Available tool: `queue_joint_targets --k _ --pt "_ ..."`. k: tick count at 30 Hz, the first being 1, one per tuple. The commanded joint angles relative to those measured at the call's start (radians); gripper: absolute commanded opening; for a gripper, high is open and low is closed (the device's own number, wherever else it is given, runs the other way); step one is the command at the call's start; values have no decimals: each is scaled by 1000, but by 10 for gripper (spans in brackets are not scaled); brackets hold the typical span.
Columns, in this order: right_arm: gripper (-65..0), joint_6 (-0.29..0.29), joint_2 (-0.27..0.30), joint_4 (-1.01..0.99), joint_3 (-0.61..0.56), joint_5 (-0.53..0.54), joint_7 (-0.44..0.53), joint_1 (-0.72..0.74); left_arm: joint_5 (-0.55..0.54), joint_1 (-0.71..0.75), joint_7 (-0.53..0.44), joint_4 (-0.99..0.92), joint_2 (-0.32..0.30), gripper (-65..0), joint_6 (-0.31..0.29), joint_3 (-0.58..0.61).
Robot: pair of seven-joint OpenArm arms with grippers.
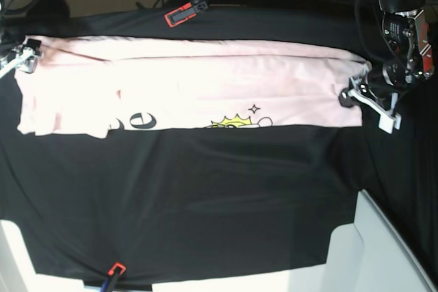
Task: Fold the T-shirt properly
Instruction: 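Grasp the collar end with the left gripper and fold it toward the right gripper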
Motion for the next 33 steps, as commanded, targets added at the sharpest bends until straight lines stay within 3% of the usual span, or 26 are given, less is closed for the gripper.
queue_joint_targets --k 1,5,10,14,18,22,30,33 --pt "-163 -1 19 15 6 6 16 0 -18 -4 24 43 -17 -650 1 -37" --pt "-163 -1 16 14 6 6 16 0 -12 -1 139 150 20 -650 13 -128" --pt "-163 -1 15 14 6 6 16 0 -12 6 228 278 74 -650 15 -151" --pt "-163 0 15 14 6 6 16 -3 -11 3 257 325 125 -650 18 -151" --pt "-163 0 15 14 6 6 16 -3 -17 -1 259 327 181 -650 116 -142" --pt "-163 0 16 14 6 6 16 -3 -18 -4 262 328 246 -650 119 -139" --pt "-163 0 16 14 4 6 16 -2 -18 -49 358 328 372 -650 118 -139" --pt "-163 0 16 14 4 6 16 -2 -18 -69 378 327 410 -650 118 -85"
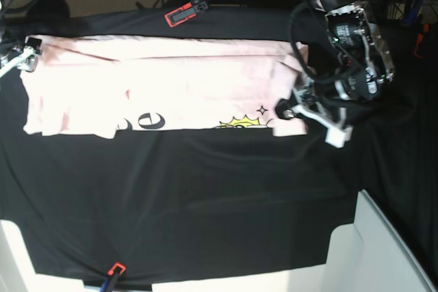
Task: Fold the T-shirt properly
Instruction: 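Grasp the collar end with the left gripper and fold it toward the right gripper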
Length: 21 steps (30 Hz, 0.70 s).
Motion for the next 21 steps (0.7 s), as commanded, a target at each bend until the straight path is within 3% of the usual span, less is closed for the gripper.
queue_joint_targets --k 1,7,13,21 --pt "-163 0 19 14 4 6 16 3 -27 -19 -8 18 11 -650 -5 31" --pt "-163 0 19 14 4 6 16 5 -21 -44 -11 9 85 -650 -4 160" --pt "-163 0 19 14 4 6 16 6 -24 -47 -69 -23 88 -650 44 264" --pt "-163 0 19 14 4 6 16 6 -21 -53 -160 -186 88 -650 44 327"
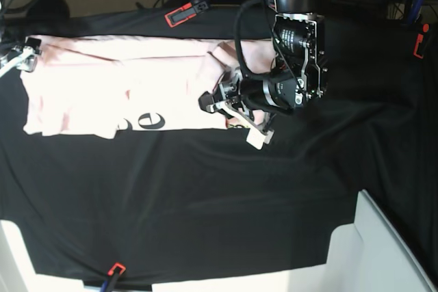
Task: Fold the T-shirt properly
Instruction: 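Grasp the collar end with the left gripper and fold it toward the right gripper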
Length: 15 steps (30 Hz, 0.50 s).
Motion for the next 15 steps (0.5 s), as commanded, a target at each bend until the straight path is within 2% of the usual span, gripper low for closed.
queue_joint_targets --k 1,5,15 --pt "-163 0 17 14 4 6 16 5 -24 -30 -20 12 9 -650 -9 24" --pt "-163 0 17 14 4 6 16 5 -25 -39 -51 5 9 -650 -9 49" --pt "-163 0 17 13 4 6 16 4 -28 -43 -48 5 9 -650 -9 47"
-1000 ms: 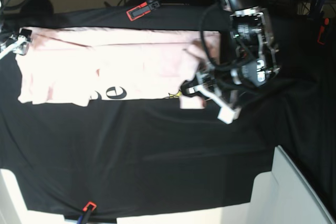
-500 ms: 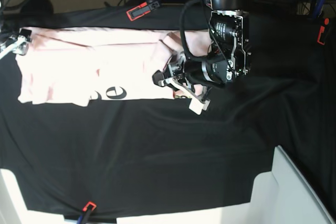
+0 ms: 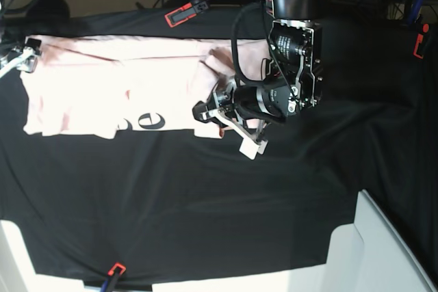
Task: Fold the T-shirt properly
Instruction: 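Grasp the collar end with the left gripper and fold it toward the right gripper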
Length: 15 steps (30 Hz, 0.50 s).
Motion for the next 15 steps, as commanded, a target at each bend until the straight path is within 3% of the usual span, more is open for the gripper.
queue_joint_targets --k 1,3,9,15 --pt "-163 0 16 13 4 6 16 2 -24 -15 -5 15 7 -650 -11 4" --pt "-163 0 16 13 4 6 16 4 -26 -15 -1 15 7 -625 -11 12" --pt "-163 0 16 13 4 6 16 2 -29 -33 -3 15 7 -329 -16 136" --pt "-163 0 16 13 4 6 16 0 -224 -73 -8 22 -2 -307 -94 175"
